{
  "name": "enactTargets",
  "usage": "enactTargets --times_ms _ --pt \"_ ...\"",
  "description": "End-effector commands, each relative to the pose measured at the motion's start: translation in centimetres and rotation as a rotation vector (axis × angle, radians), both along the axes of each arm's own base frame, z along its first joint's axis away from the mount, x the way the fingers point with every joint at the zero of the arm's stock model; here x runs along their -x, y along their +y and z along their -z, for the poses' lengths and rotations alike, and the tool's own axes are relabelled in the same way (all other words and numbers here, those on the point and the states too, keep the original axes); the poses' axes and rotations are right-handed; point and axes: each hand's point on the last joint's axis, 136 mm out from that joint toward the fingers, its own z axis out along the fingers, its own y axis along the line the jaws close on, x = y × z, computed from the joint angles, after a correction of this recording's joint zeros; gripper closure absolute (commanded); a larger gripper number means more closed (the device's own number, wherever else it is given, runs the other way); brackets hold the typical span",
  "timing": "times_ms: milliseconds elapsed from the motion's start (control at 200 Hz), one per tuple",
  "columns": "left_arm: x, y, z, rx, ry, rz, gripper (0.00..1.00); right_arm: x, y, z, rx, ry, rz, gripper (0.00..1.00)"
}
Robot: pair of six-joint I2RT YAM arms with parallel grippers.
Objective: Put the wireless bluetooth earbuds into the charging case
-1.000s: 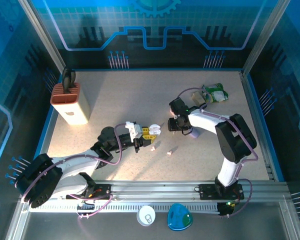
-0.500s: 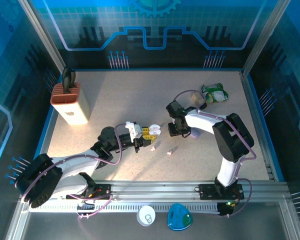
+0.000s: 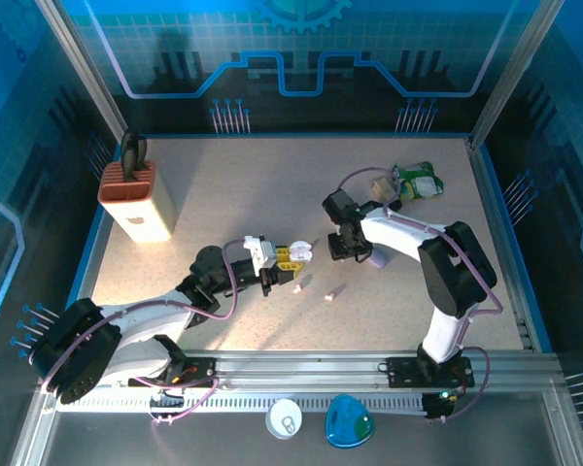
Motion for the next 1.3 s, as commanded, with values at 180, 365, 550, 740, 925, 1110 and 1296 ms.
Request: enactTargets --times_ms 180,365,550,740,925,1110,1296 --pt "-0.2 0.7 -0.2 -0.003 -0.035 -0.028 1.0 -1.0 0.9 0.5 0.029 0.033 0.004 0.61" --pt "-0.3 0.6 -0.1 -0.005 -0.031 -0.027 1.0 -0.8 0.3 1.1 0.073 0.056 0.004 0.64" --pt "-0.3 0.5 -0.2 -0.003 -0.029 -0.023 1.0 -0.7 0.4 2.2 0.075 0.08 0.001 0.68" --pt "-0.3 0.5 -0.1 -0.003 -0.024 -0.02 1.0 -0.6 0.8 2.9 0.06 0.095 0.003 0.72" --pt "-0.3 0.6 0.0 -0.006 -0.023 -0.023 1.0 -0.5 0.7 2.5 0.057 0.085 0.003 0.76" --pt "-0.4 0.6 0.1 -0.005 -0.02 -0.032 1.0 -0.7 1.3 0.6 -0.016 0.017 0.0 0.76" --pt "-0.7 0.7 0.1 0.005 -0.012 -0.041 1.0 -1.2 2.5 -2.2 -0.155 -0.104 -0.016 0.76"
